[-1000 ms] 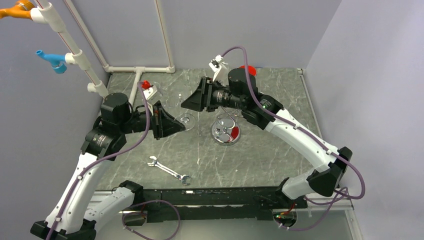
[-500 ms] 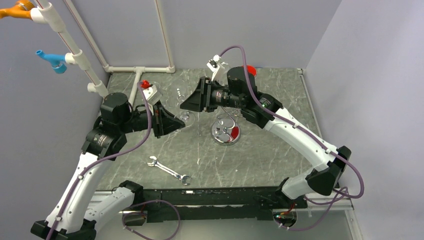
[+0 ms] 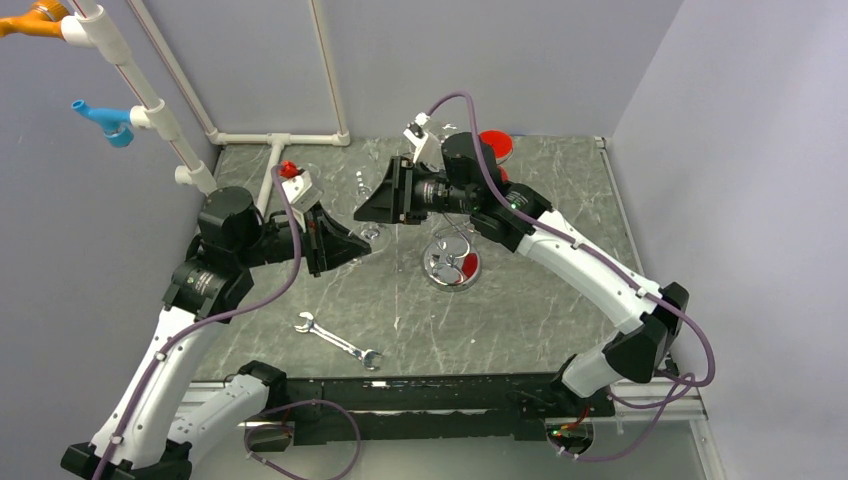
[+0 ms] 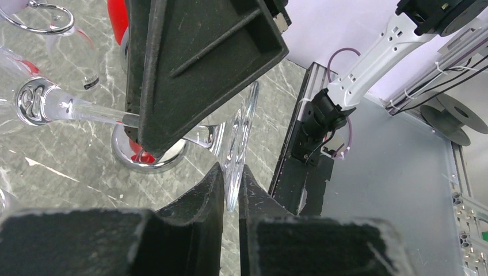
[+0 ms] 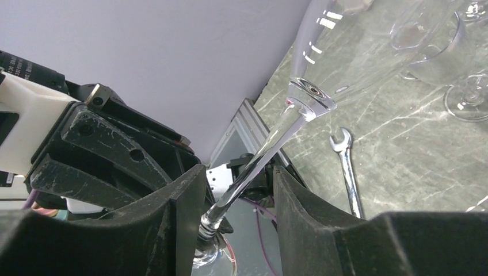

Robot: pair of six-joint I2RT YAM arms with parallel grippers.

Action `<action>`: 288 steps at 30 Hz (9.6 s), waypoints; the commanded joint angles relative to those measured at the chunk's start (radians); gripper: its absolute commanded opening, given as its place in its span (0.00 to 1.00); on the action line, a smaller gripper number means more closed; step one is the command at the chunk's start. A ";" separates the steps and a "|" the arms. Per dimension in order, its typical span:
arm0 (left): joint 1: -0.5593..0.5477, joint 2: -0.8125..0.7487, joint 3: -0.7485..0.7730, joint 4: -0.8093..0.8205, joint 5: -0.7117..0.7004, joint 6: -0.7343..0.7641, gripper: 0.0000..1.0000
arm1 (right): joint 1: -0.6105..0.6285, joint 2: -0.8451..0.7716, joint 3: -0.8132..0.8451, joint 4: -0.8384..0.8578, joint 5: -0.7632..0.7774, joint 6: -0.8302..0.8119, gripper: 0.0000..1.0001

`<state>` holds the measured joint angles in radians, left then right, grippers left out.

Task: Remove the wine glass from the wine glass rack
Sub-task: Place the wine glass at the center of the board.

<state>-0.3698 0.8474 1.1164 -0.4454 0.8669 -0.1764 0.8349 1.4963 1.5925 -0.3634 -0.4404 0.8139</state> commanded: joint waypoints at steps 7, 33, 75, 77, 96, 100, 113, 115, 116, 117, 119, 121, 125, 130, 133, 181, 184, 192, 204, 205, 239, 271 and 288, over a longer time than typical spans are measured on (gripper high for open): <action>-0.003 -0.034 0.004 0.136 0.045 0.026 0.00 | 0.013 0.018 0.040 0.062 -0.036 0.046 0.47; -0.004 -0.076 -0.035 0.164 0.051 0.023 0.00 | 0.018 0.036 0.031 0.126 -0.055 0.094 0.00; -0.004 -0.028 -0.001 0.092 -0.006 0.003 0.53 | 0.022 -0.176 -0.230 0.521 0.034 0.058 0.00; -0.004 -0.030 -0.002 0.094 -0.007 0.002 0.53 | 0.021 -0.180 -0.235 0.525 0.038 0.056 0.00; -0.004 -0.049 0.017 0.071 -0.066 0.001 0.73 | 0.023 -0.224 -0.289 0.578 0.066 0.050 0.00; -0.004 -0.060 0.018 0.075 -0.097 -0.012 0.85 | 0.023 -0.242 -0.309 0.603 0.072 0.043 0.00; -0.004 -0.064 0.036 0.162 -0.154 -0.139 0.99 | 0.023 -0.306 -0.354 0.618 0.099 0.014 0.00; -0.004 -0.067 0.023 0.208 -0.164 -0.178 0.99 | 0.021 -0.322 -0.364 0.616 0.104 0.005 0.00; -0.004 -0.069 0.014 0.232 -0.167 -0.194 0.99 | 0.023 -0.329 -0.368 0.615 0.107 -0.002 0.00; -0.004 -0.070 0.009 0.254 -0.171 -0.209 0.99 | 0.022 -0.336 -0.375 0.617 0.108 -0.006 0.00; -0.004 -0.066 0.002 0.284 -0.172 -0.234 1.00 | 0.023 -0.352 -0.388 0.623 0.108 -0.014 0.00; -0.004 -0.057 0.003 0.305 -0.166 -0.260 1.00 | 0.023 -0.365 -0.400 0.632 0.107 -0.019 0.00; -0.004 -0.044 -0.008 0.373 -0.164 -0.336 0.99 | 0.023 -0.386 -0.428 0.652 0.102 -0.021 0.00; -0.004 -0.033 -0.070 0.565 -0.165 -0.484 0.99 | 0.023 -0.408 -0.455 0.663 0.097 -0.032 0.00; -0.004 -0.015 -0.109 0.676 -0.168 -0.569 0.99 | 0.022 -0.420 -0.472 0.663 0.096 -0.036 0.00; -0.032 0.172 -0.206 1.314 -0.192 -0.973 0.07 | 0.044 -0.376 -0.480 0.660 0.010 -0.081 0.00; -0.032 0.164 -0.196 1.281 -0.181 -0.952 0.00 | 0.044 -0.384 -0.474 0.639 0.021 -0.099 0.00; -0.033 0.135 -0.172 1.196 -0.146 -0.877 0.00 | 0.044 -0.386 -0.447 0.594 0.020 -0.128 0.33; -0.034 0.086 -0.099 0.968 -0.040 -0.686 0.00 | 0.044 -0.399 -0.412 0.570 -0.064 -0.164 0.66; -0.032 0.081 -0.094 0.952 -0.036 -0.671 0.00 | 0.044 -0.399 -0.403 0.571 -0.078 -0.167 0.68; -0.048 0.062 0.063 0.611 0.150 -0.292 0.00 | 0.053 -0.279 -0.082 0.339 0.013 -0.357 0.87; -0.066 0.097 0.098 0.497 0.170 -0.184 0.00 | 0.109 -0.196 -0.086 0.439 -0.048 -0.325 0.58; -0.068 0.090 0.105 0.401 0.112 -0.126 0.18 | 0.126 -0.226 -0.173 0.536 -0.066 -0.301 0.00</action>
<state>-0.4259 0.9371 1.1809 -0.0414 1.0061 -0.3553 0.9310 1.2919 1.4326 0.0605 -0.4549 0.4763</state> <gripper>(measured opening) 0.631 0.661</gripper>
